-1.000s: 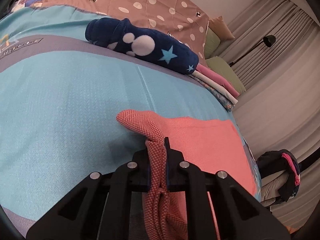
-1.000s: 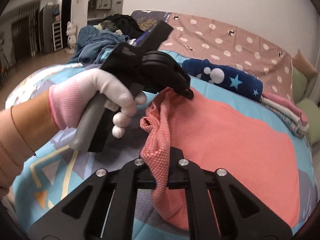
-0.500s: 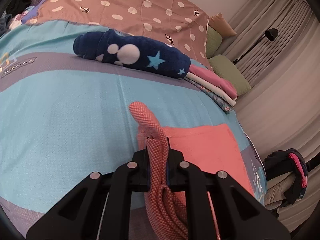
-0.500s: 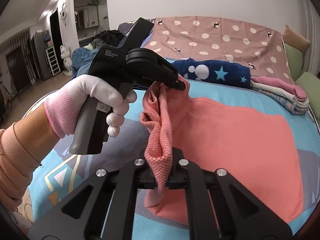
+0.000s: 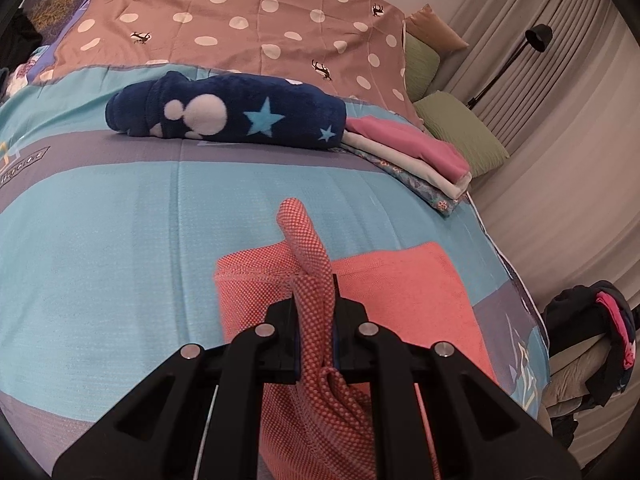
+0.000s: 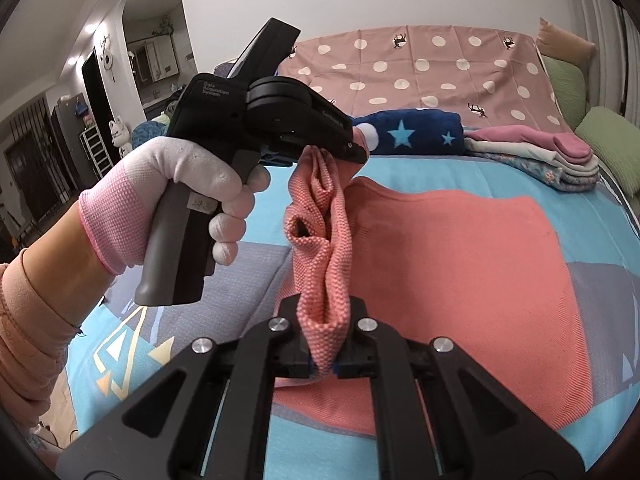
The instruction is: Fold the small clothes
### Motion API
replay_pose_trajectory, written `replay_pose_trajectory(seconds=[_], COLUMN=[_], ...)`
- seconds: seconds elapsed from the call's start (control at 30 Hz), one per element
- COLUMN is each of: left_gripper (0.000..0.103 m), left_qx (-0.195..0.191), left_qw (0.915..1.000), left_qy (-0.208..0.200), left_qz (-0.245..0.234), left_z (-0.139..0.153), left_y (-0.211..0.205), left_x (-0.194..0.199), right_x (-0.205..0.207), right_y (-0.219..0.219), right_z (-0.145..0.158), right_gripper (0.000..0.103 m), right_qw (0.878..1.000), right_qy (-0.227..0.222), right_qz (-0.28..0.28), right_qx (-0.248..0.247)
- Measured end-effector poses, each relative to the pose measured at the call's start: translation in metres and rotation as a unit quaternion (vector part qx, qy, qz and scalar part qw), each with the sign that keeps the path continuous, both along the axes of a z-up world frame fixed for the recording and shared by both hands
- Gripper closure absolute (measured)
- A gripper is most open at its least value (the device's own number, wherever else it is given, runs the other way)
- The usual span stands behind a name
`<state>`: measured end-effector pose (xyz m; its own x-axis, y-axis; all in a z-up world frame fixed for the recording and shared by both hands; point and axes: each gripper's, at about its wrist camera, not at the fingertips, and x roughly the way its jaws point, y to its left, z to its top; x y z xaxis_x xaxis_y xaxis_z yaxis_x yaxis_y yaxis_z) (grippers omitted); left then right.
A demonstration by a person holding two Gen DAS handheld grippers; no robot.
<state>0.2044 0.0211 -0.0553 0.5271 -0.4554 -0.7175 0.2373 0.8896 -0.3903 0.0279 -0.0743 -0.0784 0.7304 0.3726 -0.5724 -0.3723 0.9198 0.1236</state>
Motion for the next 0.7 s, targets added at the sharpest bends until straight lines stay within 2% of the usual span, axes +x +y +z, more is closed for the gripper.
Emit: replay_pose_trajectory(seconds=[0.3,0.7], left_gripper=[0.093,0.093], left_qx=[0.022,0.043], left_qw=[0.9997,0.9984], left_qy=[0.002,0.005], left_qz=[-0.006,-0.036], left_z=[0.003,0.001], left_y=[-0.031,-0.088], left_x=[0.003,0.006], right_x=[-0.003,-0.009], right_y=[-0.03,-0.068], right_z=[0.0,-0.003], right_gripper=[0.098,0.098], right_qw=[0.999,0.997], right_qy=[0.009,0.017], right_qz=[-0.018,-0.044], right_qx=[0.038,0.063])
